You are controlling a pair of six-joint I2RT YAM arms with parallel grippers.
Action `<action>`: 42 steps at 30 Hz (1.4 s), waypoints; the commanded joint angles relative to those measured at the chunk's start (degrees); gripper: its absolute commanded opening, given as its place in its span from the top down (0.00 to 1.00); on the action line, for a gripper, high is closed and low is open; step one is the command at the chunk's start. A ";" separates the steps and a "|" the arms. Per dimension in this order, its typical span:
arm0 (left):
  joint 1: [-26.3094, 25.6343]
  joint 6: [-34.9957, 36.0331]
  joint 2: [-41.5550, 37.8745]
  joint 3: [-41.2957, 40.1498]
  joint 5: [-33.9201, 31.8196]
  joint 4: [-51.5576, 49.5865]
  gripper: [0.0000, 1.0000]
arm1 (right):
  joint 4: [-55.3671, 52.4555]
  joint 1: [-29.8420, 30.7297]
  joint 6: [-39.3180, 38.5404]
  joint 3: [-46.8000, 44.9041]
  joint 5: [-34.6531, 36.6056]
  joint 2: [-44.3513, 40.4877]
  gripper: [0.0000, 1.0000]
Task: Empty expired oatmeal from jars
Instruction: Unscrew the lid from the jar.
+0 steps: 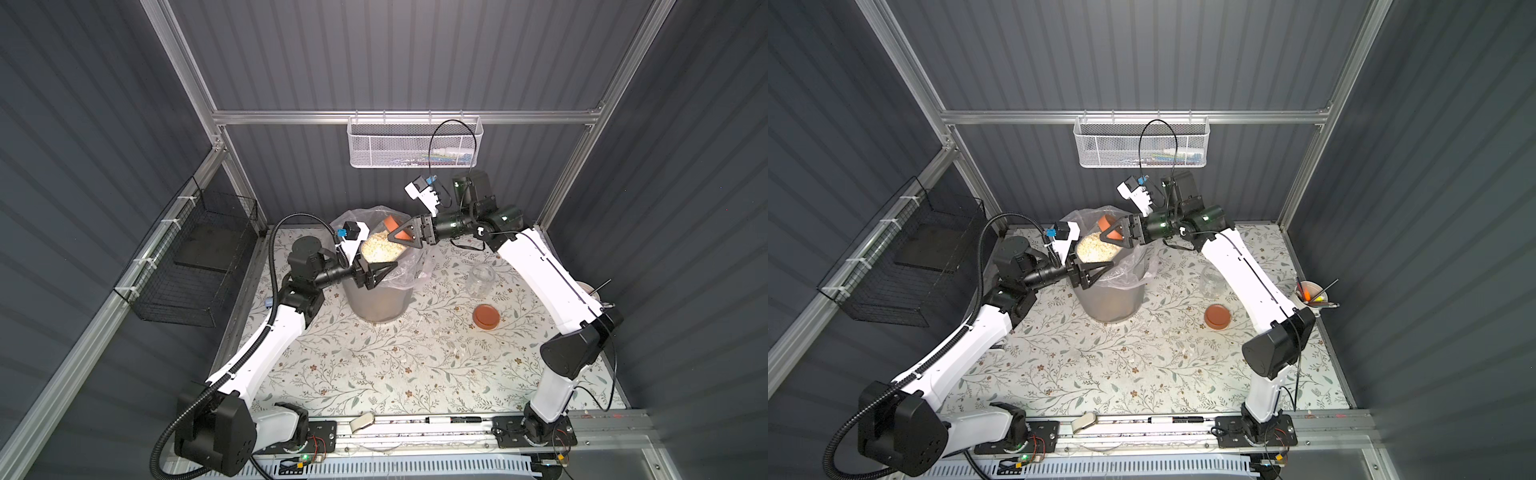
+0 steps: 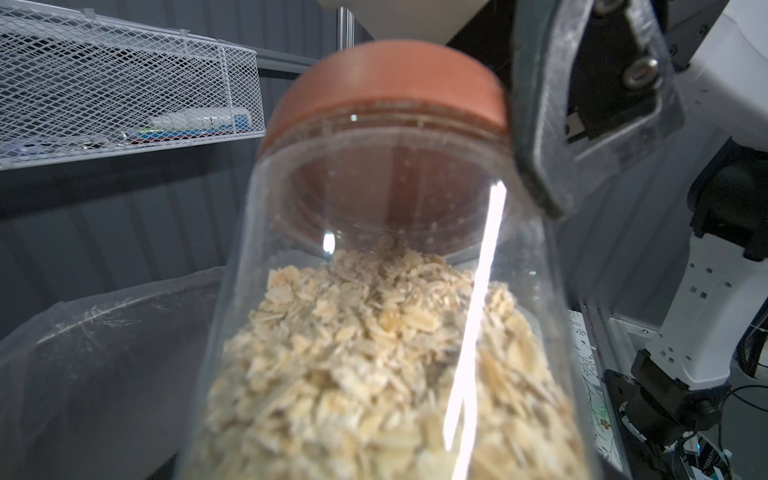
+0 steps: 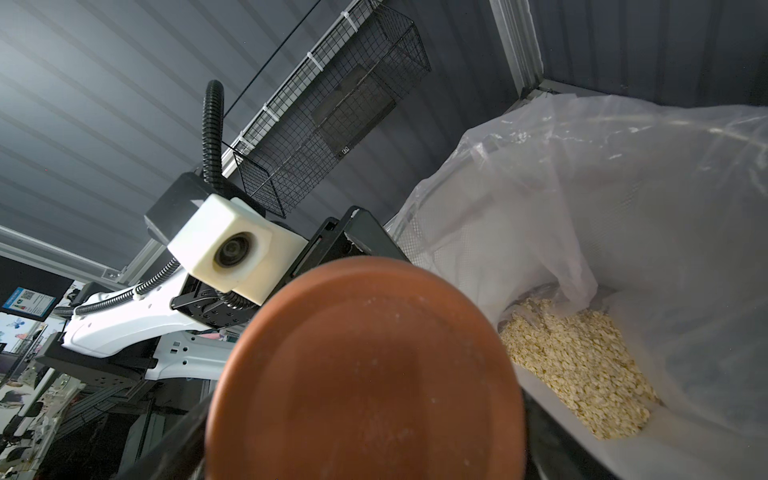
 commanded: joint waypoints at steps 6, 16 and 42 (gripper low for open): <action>0.22 -0.53 0.07 4.00 -1.06 5.52 0.19 | -0.17 2.24 1.13 0.95 -1.33 0.36 0.50; 0.23 -0.45 0.44 4.27 -0.97 5.59 0.14 | 1.26 2.93 2.41 1.40 -1.57 0.71 0.54; 0.21 3.11 -0.06 3.95 -3.34 0.52 0.00 | 3.43 2.29 4.36 4.11 0.08 -0.10 0.60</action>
